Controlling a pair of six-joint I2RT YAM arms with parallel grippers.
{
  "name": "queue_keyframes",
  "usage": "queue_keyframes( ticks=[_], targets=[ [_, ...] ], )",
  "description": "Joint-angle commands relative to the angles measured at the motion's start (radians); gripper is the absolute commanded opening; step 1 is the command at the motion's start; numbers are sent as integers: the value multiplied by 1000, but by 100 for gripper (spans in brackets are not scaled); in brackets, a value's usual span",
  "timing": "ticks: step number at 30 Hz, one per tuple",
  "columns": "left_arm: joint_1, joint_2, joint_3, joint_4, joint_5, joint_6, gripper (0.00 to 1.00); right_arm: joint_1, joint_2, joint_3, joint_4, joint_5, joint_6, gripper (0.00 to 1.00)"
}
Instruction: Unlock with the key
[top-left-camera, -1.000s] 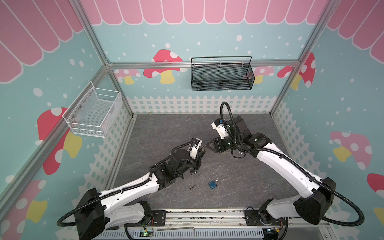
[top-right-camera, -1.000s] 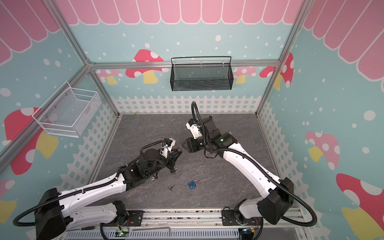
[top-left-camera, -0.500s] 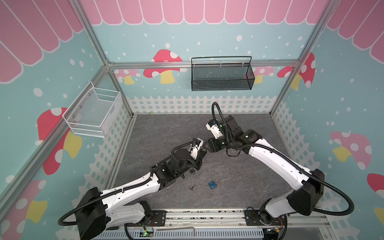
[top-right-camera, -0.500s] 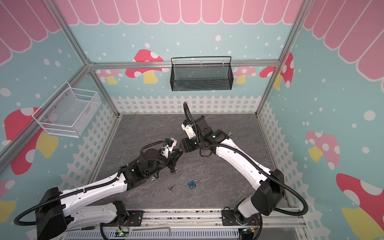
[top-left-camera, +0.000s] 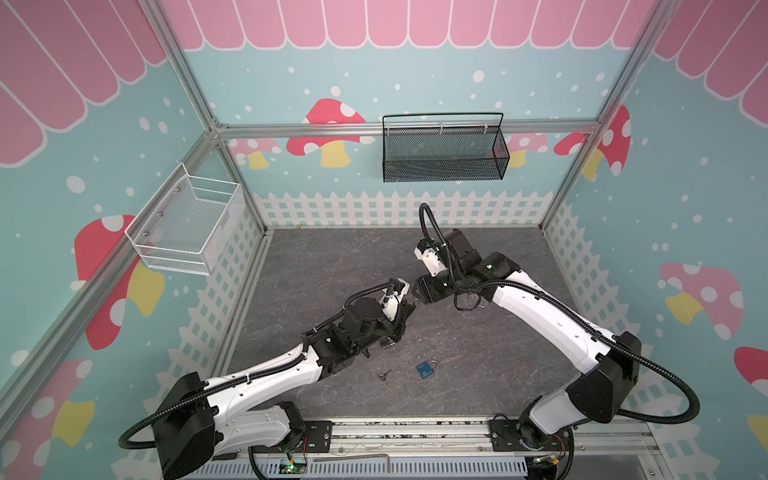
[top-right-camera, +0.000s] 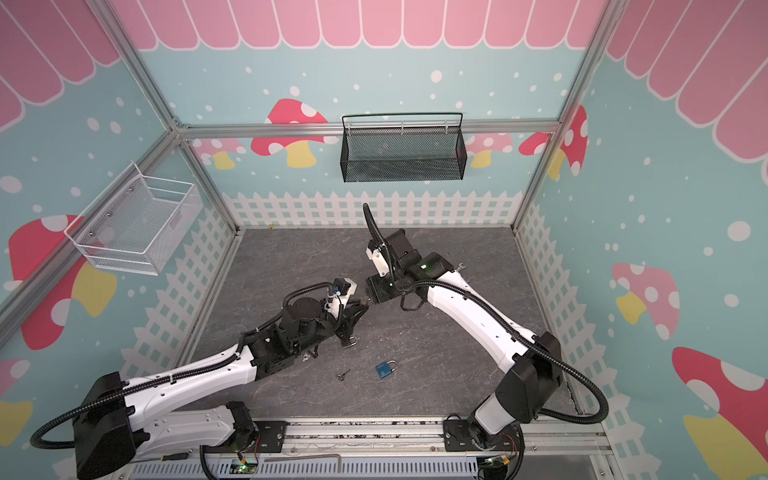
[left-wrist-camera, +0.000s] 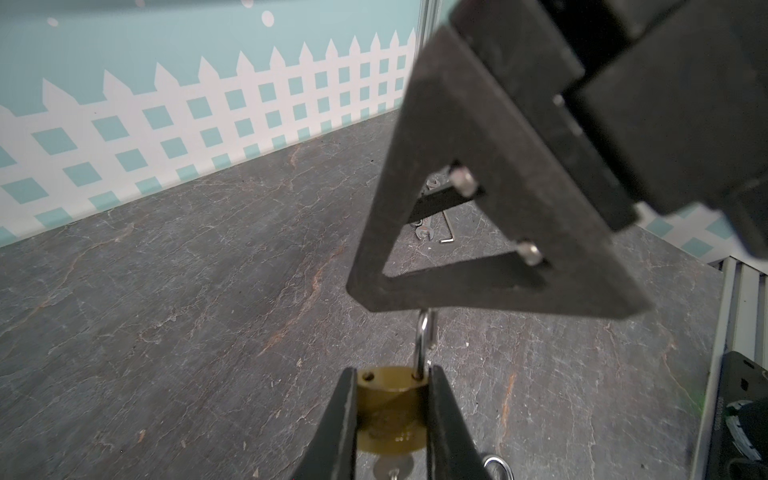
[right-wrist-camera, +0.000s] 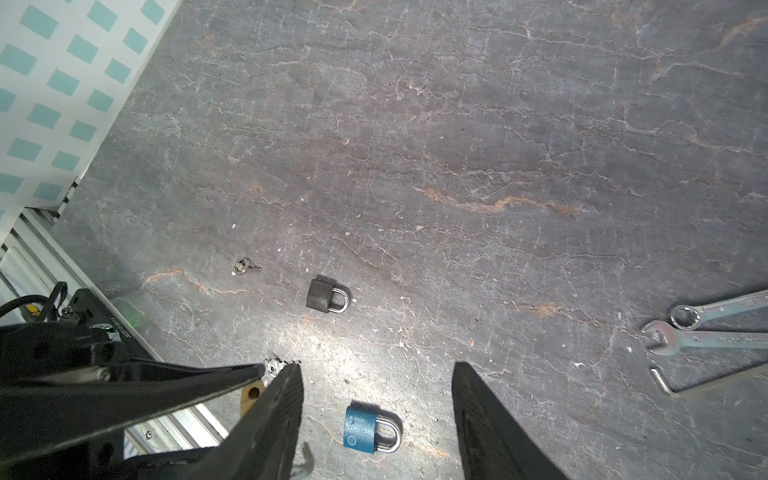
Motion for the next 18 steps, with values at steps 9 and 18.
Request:
queue_keyframes(
  ticks=[9,18],
  targets=[
    [4,8,6,4,-20,-3,0,-1,-62,-52,-74,81,-6,61],
    [22,16,72,-224,-97,-93,0,-28,-147,-147,-3,108,16,63]
  ],
)
